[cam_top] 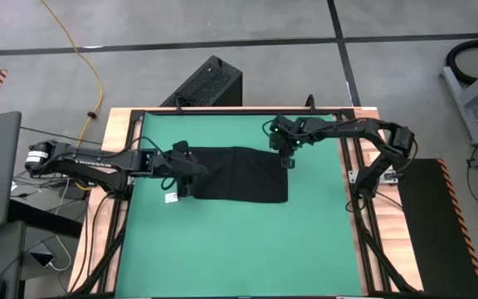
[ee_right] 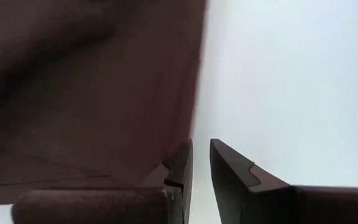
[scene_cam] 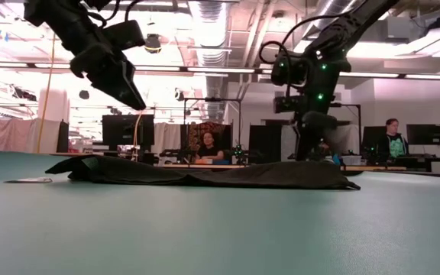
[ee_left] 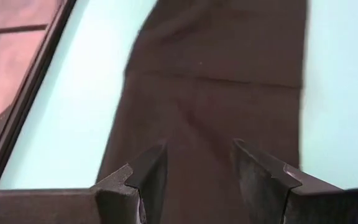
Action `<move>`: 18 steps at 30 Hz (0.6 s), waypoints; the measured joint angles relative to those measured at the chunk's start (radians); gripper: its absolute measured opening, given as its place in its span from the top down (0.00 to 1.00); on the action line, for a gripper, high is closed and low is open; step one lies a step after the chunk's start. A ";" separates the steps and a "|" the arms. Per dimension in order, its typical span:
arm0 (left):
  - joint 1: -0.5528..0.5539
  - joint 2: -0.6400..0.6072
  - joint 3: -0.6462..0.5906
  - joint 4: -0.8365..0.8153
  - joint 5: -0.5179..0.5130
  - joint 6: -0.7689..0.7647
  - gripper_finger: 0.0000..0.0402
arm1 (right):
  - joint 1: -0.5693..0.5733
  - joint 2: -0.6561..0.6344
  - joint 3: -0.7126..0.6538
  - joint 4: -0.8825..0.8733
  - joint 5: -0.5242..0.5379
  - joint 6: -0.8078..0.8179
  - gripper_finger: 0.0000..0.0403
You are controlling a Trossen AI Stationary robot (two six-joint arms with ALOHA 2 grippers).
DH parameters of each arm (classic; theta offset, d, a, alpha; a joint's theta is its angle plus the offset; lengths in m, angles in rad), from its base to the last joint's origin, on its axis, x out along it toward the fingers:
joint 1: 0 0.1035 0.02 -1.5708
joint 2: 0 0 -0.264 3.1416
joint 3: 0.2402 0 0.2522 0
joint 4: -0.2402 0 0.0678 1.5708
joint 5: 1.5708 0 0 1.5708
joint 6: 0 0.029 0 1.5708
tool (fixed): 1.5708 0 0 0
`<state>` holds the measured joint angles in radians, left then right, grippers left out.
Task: Roll towel into tight, uniform cylinder
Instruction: Fold the towel
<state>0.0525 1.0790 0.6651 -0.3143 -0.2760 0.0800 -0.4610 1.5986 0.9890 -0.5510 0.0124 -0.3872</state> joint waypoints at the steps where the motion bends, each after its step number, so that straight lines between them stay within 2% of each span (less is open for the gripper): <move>1: 0.009 0.000 0.000 0.000 0.001 -0.006 0.59 | 0.004 0.003 0.000 -0.005 -0.013 0.001 0.81; 5: 0.033 0.000 0.000 -0.001 0.002 -0.006 0.59 | 0.027 0.030 0.000 -0.001 -0.010 -0.003 0.75; 13: 0.051 0.000 0.000 -0.018 0.001 0.014 0.59 | 0.037 0.036 0.000 -0.015 0.060 -0.004 0.47; 18: 0.077 0.000 0.000 -0.017 0.001 0.028 0.59 | 0.042 0.030 0.000 -0.010 0.061 -0.004 0.46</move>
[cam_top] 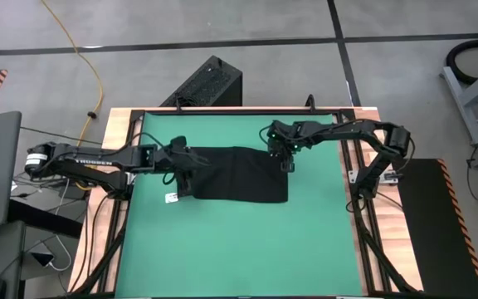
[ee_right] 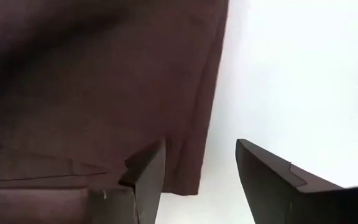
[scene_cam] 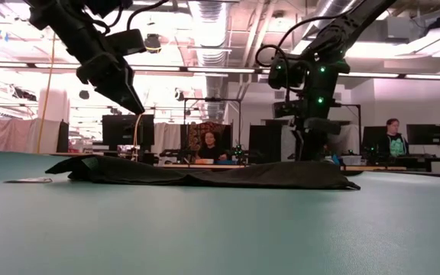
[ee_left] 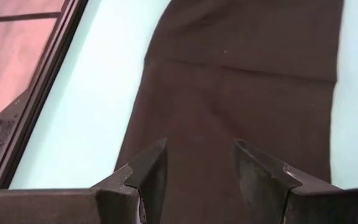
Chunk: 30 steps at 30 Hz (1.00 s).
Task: Roll towel into tight, uniform cylinder
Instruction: Fold the towel
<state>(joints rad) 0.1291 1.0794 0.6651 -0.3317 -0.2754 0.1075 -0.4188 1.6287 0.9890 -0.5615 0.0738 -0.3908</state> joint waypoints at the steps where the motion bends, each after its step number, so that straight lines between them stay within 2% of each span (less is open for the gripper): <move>1: 0.006 0.000 0.000 0.000 -0.001 -0.007 0.59 | -0.001 0.002 0.000 0.001 0.000 0.000 0.47; 12: 0.069 0.000 0.000 0.011 -0.002 0.004 0.59 | -0.033 0.022 0.000 0.019 -0.001 -0.019 0.54; 23: 0.117 0.000 0.000 0.012 -0.001 0.003 0.59 | 0.034 0.013 0.003 0.021 -0.004 0.013 0.55; 30: 0.120 0.000 0.000 0.011 -0.001 0.004 0.59 | 0.015 0.013 -0.002 0.019 -0.023 0.034 0.56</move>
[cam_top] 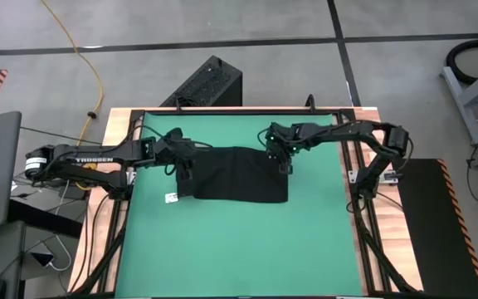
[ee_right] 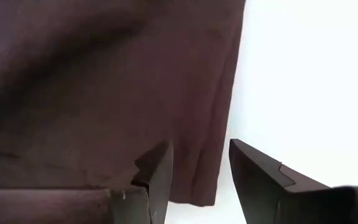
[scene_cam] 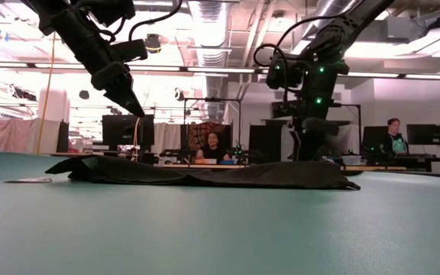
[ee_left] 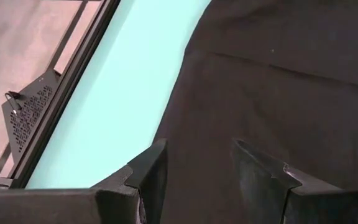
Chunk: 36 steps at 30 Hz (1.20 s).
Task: Roll towel into tight, uniform cylinder
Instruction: Fold the towel
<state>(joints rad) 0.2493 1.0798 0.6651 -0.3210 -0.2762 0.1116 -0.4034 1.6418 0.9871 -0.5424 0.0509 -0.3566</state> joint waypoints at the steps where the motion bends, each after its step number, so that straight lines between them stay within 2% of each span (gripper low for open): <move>1: 0.000 0.000 0.000 -0.001 0.000 0.000 0.59 | -0.003 0.000 -0.006 0.005 -0.014 0.004 0.57; 11: 0.000 0.000 0.000 -0.002 0.002 0.011 0.59 | -0.006 0.000 -0.063 0.035 -0.021 0.026 0.59; 14: 0.000 0.000 0.000 -0.002 0.002 0.011 0.59 | -0.007 0.000 -0.063 0.038 0.012 0.025 0.61; 17: 0.000 0.000 0.000 -0.002 0.002 0.012 0.59 | -0.007 0.000 -0.063 0.044 0.038 0.011 0.69; 22: 0.000 0.000 0.000 -0.002 0.001 0.012 0.59 | -0.008 0.000 -0.063 0.054 0.054 -0.015 0.92; 24: 0.000 0.000 0.000 -0.001 0.000 0.012 0.59 | -0.008 0.000 -0.059 0.049 0.054 -0.019 0.97; 33: 0.000 0.000 0.000 -0.002 0.000 0.011 0.59 | 0.000 -0.014 -0.014 0.050 0.053 -0.012 0.84; 36: 0.000 0.000 0.000 -0.002 0.000 0.011 0.59 | 0.003 -0.025 -0.012 0.048 -0.004 -0.010 0.78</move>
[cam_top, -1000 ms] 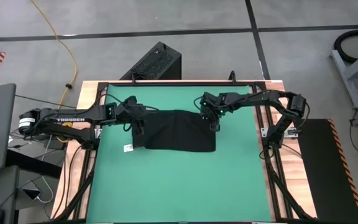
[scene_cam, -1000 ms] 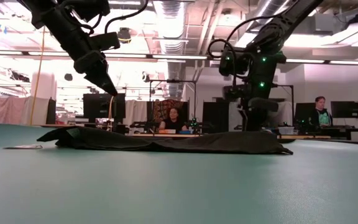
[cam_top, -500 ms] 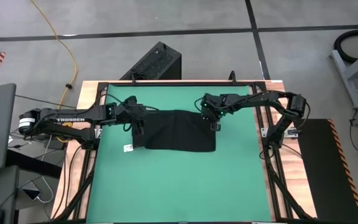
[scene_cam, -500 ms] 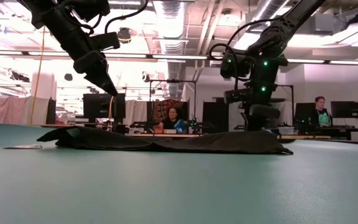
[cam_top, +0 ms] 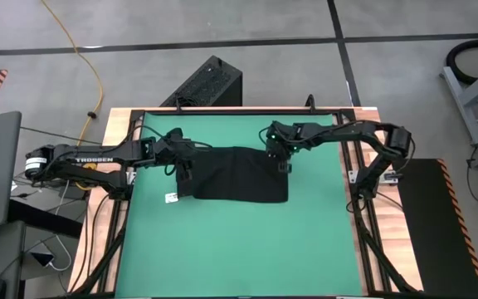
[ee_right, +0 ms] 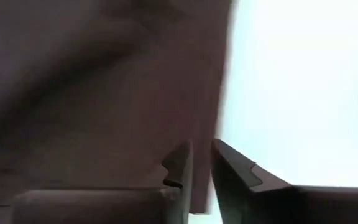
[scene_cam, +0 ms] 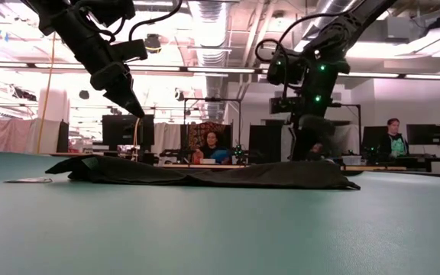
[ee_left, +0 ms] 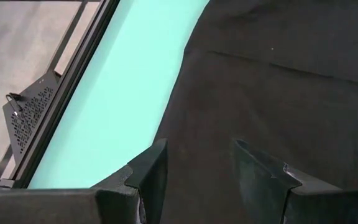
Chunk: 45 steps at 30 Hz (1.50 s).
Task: Roll towel into tight, uniform cylinder
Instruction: Fold the towel
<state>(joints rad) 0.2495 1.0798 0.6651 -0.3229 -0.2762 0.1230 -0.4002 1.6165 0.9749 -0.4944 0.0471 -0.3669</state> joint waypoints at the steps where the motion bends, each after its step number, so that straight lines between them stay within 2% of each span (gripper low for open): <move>1: 0.000 0.000 0.000 0.000 0.001 0.000 0.59 | 0.000 -0.001 0.000 -0.002 -0.029 0.004 0.76; 3: 0.000 0.000 0.000 -0.001 0.002 0.000 0.59 | 0.000 0.001 0.000 -0.002 -0.070 0.026 0.70; 8: 0.000 0.000 0.000 -0.001 0.002 0.007 0.59 | -0.004 0.009 0.000 0.000 -0.055 0.036 0.55; 12: 0.000 0.000 0.000 -0.001 0.002 0.011 0.59 | -0.016 0.008 0.000 -0.002 -0.048 0.036 0.51; 19: 0.000 0.000 0.000 -0.001 0.002 0.006 0.59 | -0.014 0.008 0.000 -0.011 -0.049 0.045 0.56; 26: 0.000 0.000 0.000 -0.001 0.003 0.005 0.59 | -0.014 0.008 -0.049 0.012 -0.047 0.063 0.56; 33: 0.000 0.000 0.000 -0.001 0.003 -0.001 0.59 | -0.022 0.008 -0.066 0.030 0.006 0.055 0.59; 45: 0.000 0.000 0.000 -0.001 0.004 -0.004 0.59 | -0.019 0.008 -0.066 0.034 -0.020 0.052 0.75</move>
<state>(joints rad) 0.2495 1.0798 0.6651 -0.3235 -0.2718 0.1188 -0.4194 1.6249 0.9092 -0.4606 0.0269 -0.3153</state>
